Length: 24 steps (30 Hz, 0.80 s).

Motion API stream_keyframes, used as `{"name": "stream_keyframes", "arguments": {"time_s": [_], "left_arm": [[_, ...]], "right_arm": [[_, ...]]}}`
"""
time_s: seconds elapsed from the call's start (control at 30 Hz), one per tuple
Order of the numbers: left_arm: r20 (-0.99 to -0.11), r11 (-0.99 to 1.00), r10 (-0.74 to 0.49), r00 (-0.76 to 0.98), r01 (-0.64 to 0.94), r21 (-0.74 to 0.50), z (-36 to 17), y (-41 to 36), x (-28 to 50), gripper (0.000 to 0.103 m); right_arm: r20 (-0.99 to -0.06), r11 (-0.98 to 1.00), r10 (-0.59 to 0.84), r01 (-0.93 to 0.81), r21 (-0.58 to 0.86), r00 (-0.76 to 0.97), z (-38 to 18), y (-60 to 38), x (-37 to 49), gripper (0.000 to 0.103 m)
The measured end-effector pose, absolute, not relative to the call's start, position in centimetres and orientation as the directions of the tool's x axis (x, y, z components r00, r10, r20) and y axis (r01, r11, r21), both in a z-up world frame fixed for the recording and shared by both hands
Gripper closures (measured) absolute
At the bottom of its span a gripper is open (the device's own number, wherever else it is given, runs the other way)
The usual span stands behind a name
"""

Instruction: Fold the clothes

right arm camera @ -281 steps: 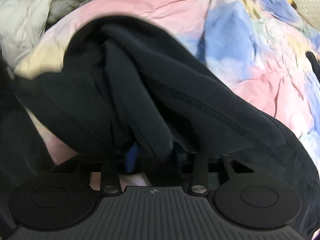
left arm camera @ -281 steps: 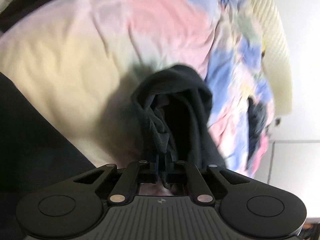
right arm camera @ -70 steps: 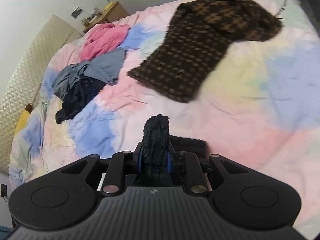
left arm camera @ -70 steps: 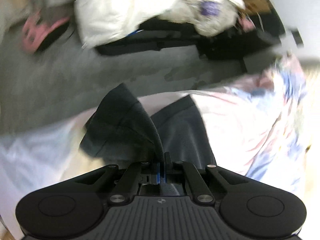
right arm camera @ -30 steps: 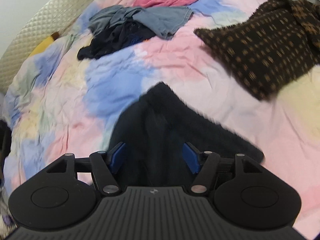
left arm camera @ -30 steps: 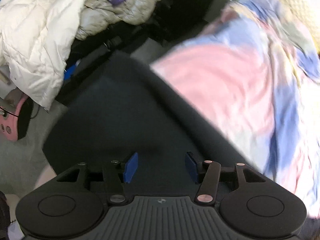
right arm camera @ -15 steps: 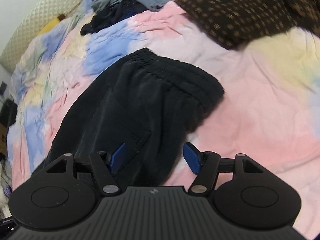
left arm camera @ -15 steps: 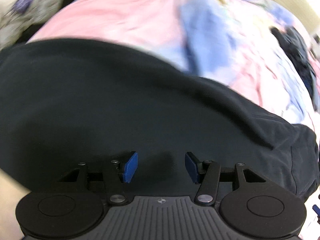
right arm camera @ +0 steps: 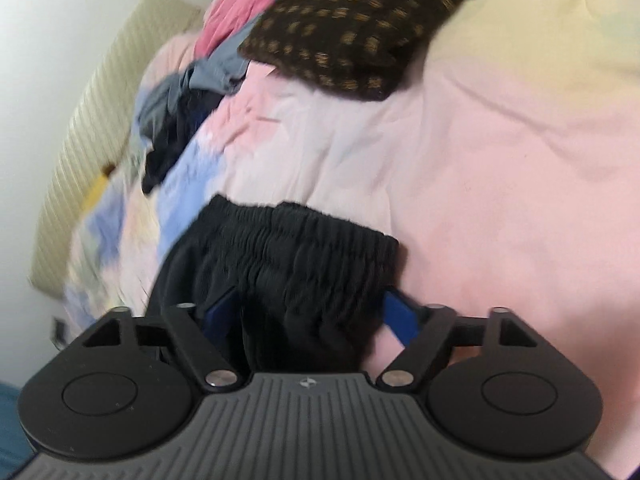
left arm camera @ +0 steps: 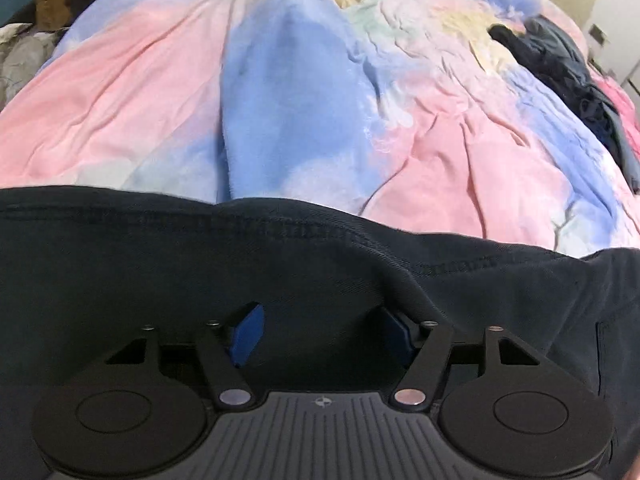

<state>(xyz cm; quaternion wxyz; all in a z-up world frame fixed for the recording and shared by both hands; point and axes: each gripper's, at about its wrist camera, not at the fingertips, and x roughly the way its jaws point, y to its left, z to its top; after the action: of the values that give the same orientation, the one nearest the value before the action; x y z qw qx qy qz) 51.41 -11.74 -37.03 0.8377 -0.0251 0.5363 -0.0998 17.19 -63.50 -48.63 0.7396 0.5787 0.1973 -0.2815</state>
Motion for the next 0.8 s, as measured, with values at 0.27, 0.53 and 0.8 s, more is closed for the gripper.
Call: {"name": "stream_keyframes", "arguments": {"time_s": [0.27,0.53,0.8], "left_arm": [[-0.895,0.974,-0.223,0.386,0.123,-0.19,-36.8,-9.9,47.9,0.035],[-0.884,0.955,-0.292,0.367,0.161,-0.249,-33.2,-5.5,43.1,0.038],[-0.837,0.944,-0.301,0.457,0.016,-0.331,-28.4,3.0,38.3,0.039]], "right_arm": [[-0.694,0.188,-0.217,0.727,0.66,0.686,-48.8,-64.0,20.7,0.032],[-0.696,0.341,-0.293,0.752,0.565,0.656,-42.2,-61.8,21.1,0.073],[-0.622,0.501,-0.331,0.691,0.521,0.709,-32.8,-57.4,23.9,0.076]]}}
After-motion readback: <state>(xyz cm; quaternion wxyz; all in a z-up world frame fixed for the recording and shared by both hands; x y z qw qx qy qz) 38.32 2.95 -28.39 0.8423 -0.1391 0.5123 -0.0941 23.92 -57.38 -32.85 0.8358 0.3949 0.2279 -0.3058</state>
